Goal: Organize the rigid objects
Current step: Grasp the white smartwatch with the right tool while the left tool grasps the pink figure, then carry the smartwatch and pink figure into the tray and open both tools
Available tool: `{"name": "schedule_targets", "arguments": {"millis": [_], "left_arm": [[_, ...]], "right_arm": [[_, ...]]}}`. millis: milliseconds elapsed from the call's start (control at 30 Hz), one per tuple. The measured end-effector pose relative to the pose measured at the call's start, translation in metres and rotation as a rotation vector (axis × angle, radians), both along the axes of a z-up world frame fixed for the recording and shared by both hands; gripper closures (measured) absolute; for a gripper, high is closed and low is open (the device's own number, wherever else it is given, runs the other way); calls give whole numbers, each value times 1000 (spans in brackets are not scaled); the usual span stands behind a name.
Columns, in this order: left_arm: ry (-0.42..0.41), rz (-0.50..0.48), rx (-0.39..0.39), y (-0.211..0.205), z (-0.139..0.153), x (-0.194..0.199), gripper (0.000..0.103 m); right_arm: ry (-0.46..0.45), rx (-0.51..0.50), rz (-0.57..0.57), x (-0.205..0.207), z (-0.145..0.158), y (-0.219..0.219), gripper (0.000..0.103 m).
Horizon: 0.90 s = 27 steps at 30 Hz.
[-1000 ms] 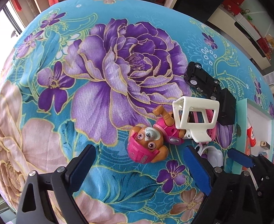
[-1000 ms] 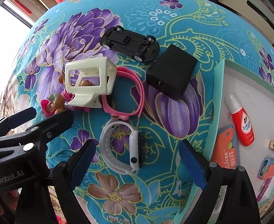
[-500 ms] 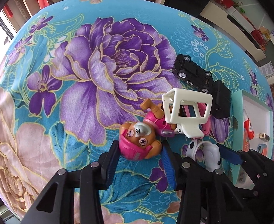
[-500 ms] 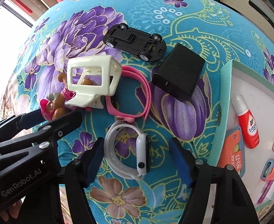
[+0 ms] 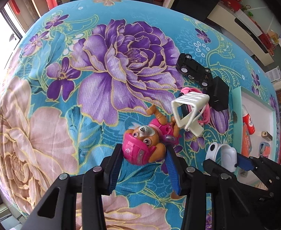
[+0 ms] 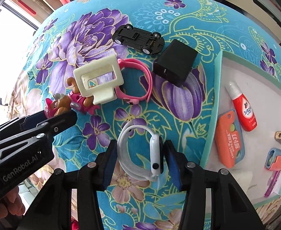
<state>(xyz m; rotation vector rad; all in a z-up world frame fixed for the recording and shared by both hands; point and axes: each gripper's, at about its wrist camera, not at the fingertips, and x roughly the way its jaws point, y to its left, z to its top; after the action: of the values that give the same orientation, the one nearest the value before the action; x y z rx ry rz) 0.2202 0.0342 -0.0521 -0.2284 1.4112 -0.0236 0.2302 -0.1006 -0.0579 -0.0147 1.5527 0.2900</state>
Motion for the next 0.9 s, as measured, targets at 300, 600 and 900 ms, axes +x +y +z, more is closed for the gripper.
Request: {"name": "schedule_targets", "arguments": {"millis": [300, 600, 900], "left_arm": [[-65, 16, 10, 7, 54, -29, 56], [-137, -10, 14, -18, 104, -48, 56], [-157, -84, -4, -78, 116, -52, 56]], "right_arm": [[-73, 11, -27, -28, 56, -27, 52], [-140, 23, -57, -44, 105, -59, 52], [-161, 14, -116, -55, 122, -112, 52]]}}
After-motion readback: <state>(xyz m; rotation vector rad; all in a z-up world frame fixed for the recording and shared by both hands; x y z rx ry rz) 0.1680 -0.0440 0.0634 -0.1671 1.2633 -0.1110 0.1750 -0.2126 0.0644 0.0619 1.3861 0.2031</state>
